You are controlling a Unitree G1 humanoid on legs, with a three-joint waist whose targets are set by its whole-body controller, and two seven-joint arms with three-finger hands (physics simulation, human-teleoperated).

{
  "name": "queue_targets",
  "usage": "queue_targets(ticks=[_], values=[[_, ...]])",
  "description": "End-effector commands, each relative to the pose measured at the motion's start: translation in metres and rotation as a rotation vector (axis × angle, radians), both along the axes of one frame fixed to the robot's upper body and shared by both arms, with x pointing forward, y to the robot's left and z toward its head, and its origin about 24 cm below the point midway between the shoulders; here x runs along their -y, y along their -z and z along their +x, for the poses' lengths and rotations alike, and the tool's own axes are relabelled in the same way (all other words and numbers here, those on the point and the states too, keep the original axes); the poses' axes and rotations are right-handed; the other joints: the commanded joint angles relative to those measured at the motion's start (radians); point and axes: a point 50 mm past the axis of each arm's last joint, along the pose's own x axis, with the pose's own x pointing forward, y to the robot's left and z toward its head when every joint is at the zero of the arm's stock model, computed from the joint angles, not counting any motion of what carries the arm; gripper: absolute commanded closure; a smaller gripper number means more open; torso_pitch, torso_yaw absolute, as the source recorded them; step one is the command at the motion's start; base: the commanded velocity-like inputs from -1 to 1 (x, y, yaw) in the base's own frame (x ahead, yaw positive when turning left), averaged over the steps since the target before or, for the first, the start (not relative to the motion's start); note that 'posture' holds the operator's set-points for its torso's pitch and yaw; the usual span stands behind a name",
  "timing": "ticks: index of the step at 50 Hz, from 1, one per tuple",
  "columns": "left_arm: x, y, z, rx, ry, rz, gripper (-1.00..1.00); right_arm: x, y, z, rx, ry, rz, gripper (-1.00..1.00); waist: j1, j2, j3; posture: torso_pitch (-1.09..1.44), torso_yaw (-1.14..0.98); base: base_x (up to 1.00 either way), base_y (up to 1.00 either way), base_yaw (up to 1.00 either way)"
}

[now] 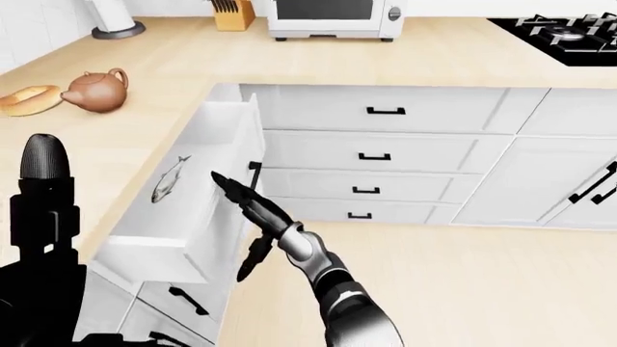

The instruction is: Close the right drawer.

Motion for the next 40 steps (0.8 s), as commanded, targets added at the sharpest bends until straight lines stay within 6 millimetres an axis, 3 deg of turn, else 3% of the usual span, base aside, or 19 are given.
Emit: queue_targets(ticks=[1,8,12,17,21,24,35,40], values=[[0.000,-0.008,-0.007,0.059,0.001,-0.001,-1.00,0.002,-0.025,0.010,0.089,0.009,0.067,-1.00,0.002,0.004,-0.019,0.00,0.00,0.00,0.00,0.00],[0.001,-0.008,-0.007,0.059,0.002,0.002,-1.00,0.043,-0.041,0.028,0.119,0.137,0.117,-1.00,0.014,-0.003,-0.020,0.00,0.00,0.00,0.00,0.00],[0.001,-0.008,-0.007,0.060,0.000,0.002,-1.00,0.082,-0.057,0.036,0.156,0.245,0.163,-1.00,0.019,-0.008,-0.021,0.00,0.00,0.00,0.00,0.00],[0.001,-0.008,-0.007,0.059,-0.001,0.004,-1.00,0.127,-0.081,0.029,0.216,0.373,0.235,-1.00,0.025,-0.014,-0.023,0.00,0.00,0.00,0.00,0.00],[0.001,-0.008,-0.007,0.059,-0.002,0.005,-1.00,0.164,-0.100,0.007,0.277,0.493,0.293,-1.00,0.031,-0.018,-0.021,0.00,0.00,0.00,0.00,0.00],[0.002,-0.008,-0.006,0.057,-0.001,0.006,-1.00,0.190,-0.118,-0.022,0.354,0.598,0.354,-1.00,0.032,-0.021,-0.022,0.00,0.00,0.00,0.00,0.00],[0.003,-0.007,-0.006,0.055,0.001,0.010,-1.00,0.196,-0.121,-0.118,0.510,0.714,0.479,-1.00,0.025,-0.016,-0.017,0.00,0.00,0.00,0.00,0.00],[0.003,-0.007,-0.007,0.054,0.001,0.013,-1.00,0.197,-0.109,-0.125,0.488,0.724,0.490,-1.00,0.021,-0.012,-0.013,0.00,0.00,0.00,0.00,0.00]])
